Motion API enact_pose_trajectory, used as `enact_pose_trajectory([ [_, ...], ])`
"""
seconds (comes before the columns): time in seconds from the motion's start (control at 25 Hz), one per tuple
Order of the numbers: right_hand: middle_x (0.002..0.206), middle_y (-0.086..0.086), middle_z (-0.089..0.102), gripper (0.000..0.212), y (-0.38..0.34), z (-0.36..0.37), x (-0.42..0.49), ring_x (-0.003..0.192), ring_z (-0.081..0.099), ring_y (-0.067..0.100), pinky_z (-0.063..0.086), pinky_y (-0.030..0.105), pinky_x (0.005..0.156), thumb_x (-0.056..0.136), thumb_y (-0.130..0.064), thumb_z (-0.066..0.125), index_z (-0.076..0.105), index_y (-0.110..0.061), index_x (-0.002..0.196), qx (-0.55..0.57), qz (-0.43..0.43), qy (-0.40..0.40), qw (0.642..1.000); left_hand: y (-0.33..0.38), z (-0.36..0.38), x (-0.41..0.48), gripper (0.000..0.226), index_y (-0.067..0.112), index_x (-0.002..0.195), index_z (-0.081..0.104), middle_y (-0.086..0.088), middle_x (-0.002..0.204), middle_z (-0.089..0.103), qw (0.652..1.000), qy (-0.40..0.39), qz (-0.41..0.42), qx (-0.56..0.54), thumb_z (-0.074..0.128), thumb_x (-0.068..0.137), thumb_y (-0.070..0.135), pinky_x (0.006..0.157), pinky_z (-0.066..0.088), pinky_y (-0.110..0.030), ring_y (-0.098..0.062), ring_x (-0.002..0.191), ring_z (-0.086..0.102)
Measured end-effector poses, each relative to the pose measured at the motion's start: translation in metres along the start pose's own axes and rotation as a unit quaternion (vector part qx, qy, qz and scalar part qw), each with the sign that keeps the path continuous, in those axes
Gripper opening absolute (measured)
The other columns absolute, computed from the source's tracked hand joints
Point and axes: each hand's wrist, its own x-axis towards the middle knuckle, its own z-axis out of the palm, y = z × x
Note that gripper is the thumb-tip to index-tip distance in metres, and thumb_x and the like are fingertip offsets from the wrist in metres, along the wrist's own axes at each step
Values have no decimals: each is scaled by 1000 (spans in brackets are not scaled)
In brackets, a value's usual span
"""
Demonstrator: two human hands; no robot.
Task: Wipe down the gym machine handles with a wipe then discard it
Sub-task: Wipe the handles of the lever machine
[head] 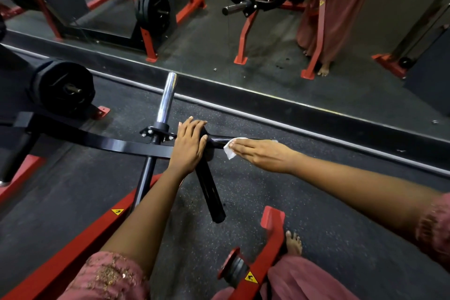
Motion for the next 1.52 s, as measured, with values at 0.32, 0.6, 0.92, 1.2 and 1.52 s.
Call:
enact_pose_trajectory([
  [0.32,122,10,62,41,0,13,10,118,55,23,44,33,101,88,-8,31,61,5,113,12,-75,-51,996,5,0,-3,58,10,137,41,-11,142,40,1000,-2,-8,11,21,91,39,118,9,-44,-28,142,19],
  [0.6,127,4,59,40,9,6,-55,121,52,17,31,27,110,94,-9,28,58,0,119,11,10,-11,1000,38,20,-30,50,13,133,41,-12,138,47,991,21,112,75,37,85,26,111,17,-50,-26,137,24],
  [0.92,113,17,63,48,-75,-18,-50,77,61,26,52,28,64,87,12,36,50,-7,129,526,762,174,336,42,27,-12,61,22,143,31,-7,147,35,990,-94,89,54,17,90,49,116,-1,-36,-24,143,19],
  [1.2,112,19,56,47,-88,-6,54,82,56,18,44,20,74,86,20,24,42,10,128,747,587,309,-38,44,13,-7,66,25,138,41,0,145,39,982,-132,12,-137,10,88,52,116,0,-30,-10,139,20],
  [1.52,114,28,52,42,-70,-23,15,106,54,37,44,36,94,88,19,22,37,18,126,712,560,405,-124,50,18,-14,62,26,138,42,0,143,40,987,-105,4,-123,12,89,49,114,-6,-24,-12,140,21],
])
